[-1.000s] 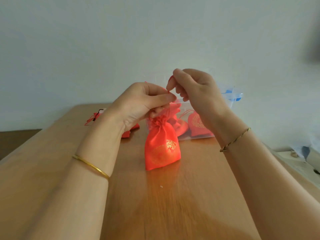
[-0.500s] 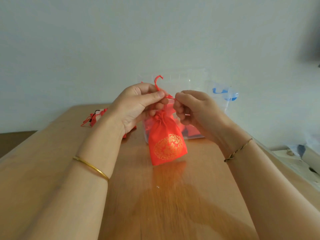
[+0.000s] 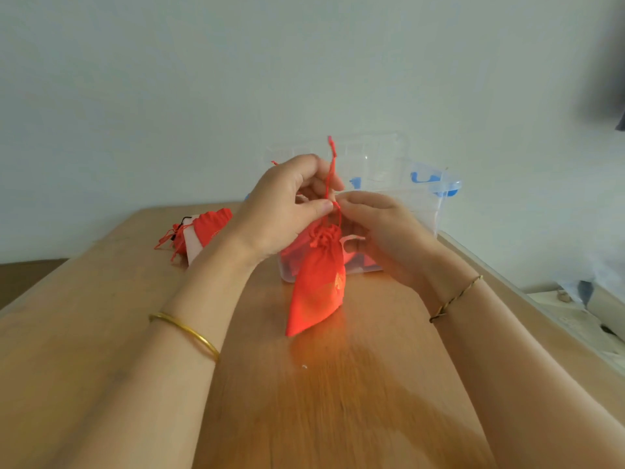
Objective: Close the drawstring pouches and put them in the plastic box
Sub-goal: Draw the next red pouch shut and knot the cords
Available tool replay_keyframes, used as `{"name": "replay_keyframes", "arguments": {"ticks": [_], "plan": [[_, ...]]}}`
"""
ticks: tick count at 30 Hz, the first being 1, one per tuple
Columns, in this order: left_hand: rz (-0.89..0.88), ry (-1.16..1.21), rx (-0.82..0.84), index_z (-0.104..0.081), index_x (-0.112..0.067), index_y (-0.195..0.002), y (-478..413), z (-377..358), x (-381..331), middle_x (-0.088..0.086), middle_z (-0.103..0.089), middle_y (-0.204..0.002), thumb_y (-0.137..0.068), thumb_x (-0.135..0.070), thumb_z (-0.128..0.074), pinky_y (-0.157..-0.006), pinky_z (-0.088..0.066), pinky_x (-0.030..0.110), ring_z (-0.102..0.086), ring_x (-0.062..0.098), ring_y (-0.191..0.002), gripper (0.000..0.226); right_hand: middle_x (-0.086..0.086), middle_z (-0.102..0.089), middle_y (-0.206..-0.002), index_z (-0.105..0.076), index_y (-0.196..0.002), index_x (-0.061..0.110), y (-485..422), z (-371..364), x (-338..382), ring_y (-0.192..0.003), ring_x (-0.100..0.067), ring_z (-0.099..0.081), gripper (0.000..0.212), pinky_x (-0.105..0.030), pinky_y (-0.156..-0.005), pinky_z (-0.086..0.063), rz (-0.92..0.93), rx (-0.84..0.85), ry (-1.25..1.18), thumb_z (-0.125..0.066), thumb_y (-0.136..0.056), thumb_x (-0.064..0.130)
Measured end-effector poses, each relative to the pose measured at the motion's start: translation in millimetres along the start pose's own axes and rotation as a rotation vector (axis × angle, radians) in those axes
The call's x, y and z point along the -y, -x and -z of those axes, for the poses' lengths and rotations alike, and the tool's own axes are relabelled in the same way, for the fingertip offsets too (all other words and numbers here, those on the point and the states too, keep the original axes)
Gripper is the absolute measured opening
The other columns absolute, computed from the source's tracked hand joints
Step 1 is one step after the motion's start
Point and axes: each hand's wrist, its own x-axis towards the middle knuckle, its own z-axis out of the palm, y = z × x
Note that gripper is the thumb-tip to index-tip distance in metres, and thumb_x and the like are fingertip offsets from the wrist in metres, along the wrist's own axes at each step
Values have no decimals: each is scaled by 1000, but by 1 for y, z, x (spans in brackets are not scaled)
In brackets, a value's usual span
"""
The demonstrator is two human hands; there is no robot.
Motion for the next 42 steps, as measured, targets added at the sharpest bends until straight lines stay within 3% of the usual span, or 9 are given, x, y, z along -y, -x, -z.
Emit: {"name": "replay_keyframes", "arguments": {"ticks": [4, 8, 16, 21, 23, 26, 30, 37, 42], "plan": [[-59, -78, -124, -61, -25, -90, 0, -3, 7, -4, -61, -76, -77, 6, -63, -64, -42, 11, -52, -2, -65, 33, -4, -59, -79, -60, -102, 8, 0, 5, -2, -63, -12, -53, 18, -24, -55, -39, -98, 96, -172, -44, -95, 14], [-110, -49, -175, -63, -24, -95, 0, -6, 7, 3, -67, -81, -76, 6, -64, -70, -45, 11, -60, 2, -72, 36, -1, -60, -77, -59, -93, 11, 1, 2, -4, -63, -10, -51, 14, -20, -52, -40, -96, 157, -194, -45, -94, 14], [39, 66, -208, -71, -15, -88, -3, 0, 13, -3, -69, -80, -82, -5, -65, -71, -49, 18, -62, 3, -72, 13, -2, -59, -72, -51, -68, 13, -3, 3, -1, -57, -12, -52, 26, -24, -54, -34, 12, -147, -137, -44, -94, 15], [188, -180, -197, -62, -9, -77, -2, 12, 21, 0, -69, -79, -92, -18, -52, -70, -50, 28, -66, 9, -75, 21, -3, -57, -64, -45, -60, 13, -1, 6, 2, -52, -13, -50, 29, -25, -53, -36, 9, -267, -261, -45, -89, 11], [288, -242, -213, -57, -3, -76, -1, 16, 20, -3, -68, -74, -92, -17, -45, -75, -47, 32, -61, 10, -72, 25, -3, -54, -59, -46, -56, 11, -3, 11, -3, -46, -14, -47, 29, -26, -52, -37, 12, -395, -28, -45, -85, 8], [357, 81, -279, -44, -8, -61, -1, 15, 10, -10, -64, -57, -91, -6, -38, -64, -49, 22, -61, 3, -62, 30, -12, -52, -58, -52, -59, 2, -7, 18, -12, -51, -21, -46, 21, -35, -55, -42, 14, -513, 478, -50, -75, 16], [308, 624, -263, -36, -15, -61, -1, 3, -2, 1, -66, -61, -92, -3, -35, -51, -40, 20, -65, 17, -64, 33, -25, -45, -63, -52, -71, -14, -7, 11, -16, -57, -20, -42, 46, -48, -59, -51, -9, -486, 635, -47, -63, 31], [420, 374, -7, -61, -10, -75, 5, 11, 3, -1, -62, -64, -89, -16, -57, -49, -38, 17, -59, 6, -57, 15, -3, -54, -60, -54, -58, 11, 4, 4, 7, -49, -12, -46, 28, -23, -47, -40, 165, -418, 185, -51, -86, 9], [404, 230, 102, -65, -8, -79, 5, 6, -3, 1, -60, -60, -78, -11, -69, -48, -41, 17, -55, 6, -50, 5, -12, -58, -72, -61, -65, 14, 9, -7, 15, -53, -11, -48, 23, -21, -49, -40, 257, -314, 162, -55, -87, 12]]}}
